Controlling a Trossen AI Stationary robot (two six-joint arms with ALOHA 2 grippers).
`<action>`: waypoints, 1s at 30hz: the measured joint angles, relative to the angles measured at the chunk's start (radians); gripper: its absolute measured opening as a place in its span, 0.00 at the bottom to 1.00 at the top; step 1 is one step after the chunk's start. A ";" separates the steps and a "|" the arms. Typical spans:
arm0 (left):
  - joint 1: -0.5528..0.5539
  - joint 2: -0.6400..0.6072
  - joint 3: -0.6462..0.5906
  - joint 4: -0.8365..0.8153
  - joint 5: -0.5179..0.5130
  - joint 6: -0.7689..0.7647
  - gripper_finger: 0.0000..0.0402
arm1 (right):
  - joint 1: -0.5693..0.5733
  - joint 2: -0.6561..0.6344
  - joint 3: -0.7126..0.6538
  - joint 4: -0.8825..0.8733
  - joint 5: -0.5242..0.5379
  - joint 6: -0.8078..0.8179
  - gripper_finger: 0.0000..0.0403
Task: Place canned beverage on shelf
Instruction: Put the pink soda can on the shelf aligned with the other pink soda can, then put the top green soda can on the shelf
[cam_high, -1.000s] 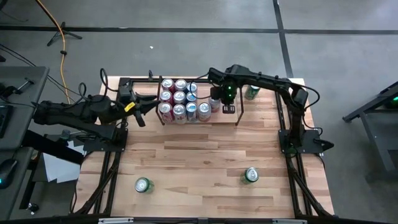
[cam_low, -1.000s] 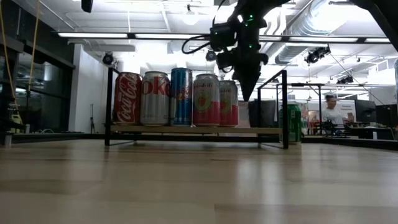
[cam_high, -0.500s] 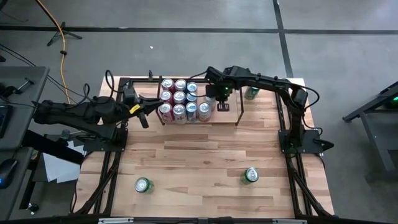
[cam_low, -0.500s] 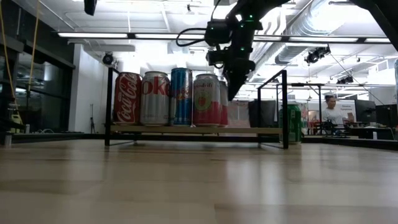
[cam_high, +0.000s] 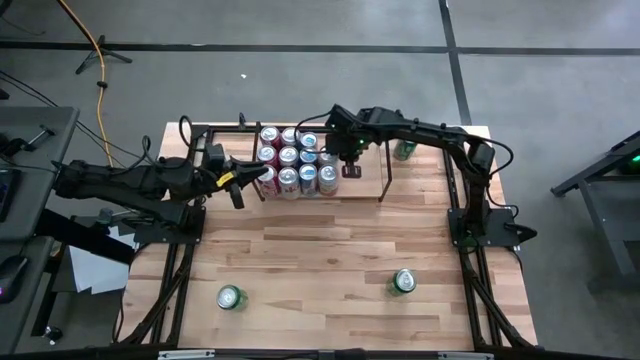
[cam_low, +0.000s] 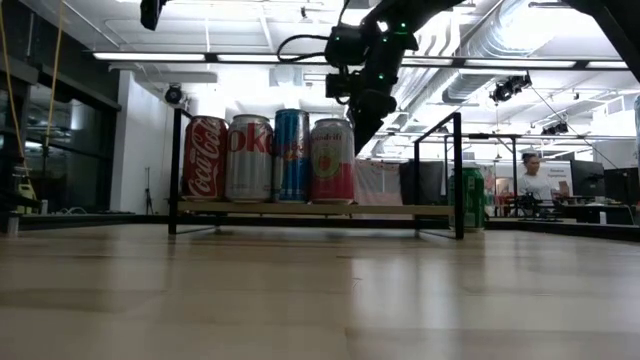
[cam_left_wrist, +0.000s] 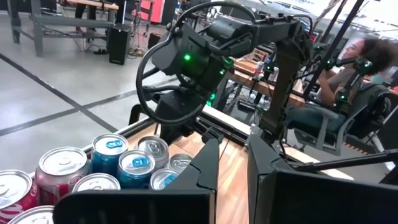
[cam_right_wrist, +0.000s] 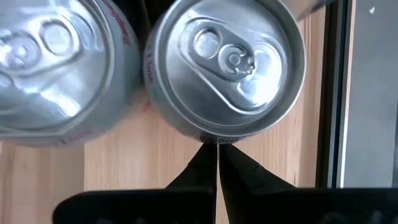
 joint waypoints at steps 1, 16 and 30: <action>0.000 0.000 0.000 -0.001 0.000 -0.001 0.00 | 0.002 0.000 0.000 0.004 0.000 0.000 0.00; 0.000 -0.107 0.000 -0.058 0.019 0.111 0.00 | -0.026 -0.169 0.008 -0.182 0.062 0.129 0.00; 0.001 -0.082 0.000 0.064 0.239 0.309 0.00 | 0.297 -0.516 -0.038 -0.137 0.034 0.666 0.00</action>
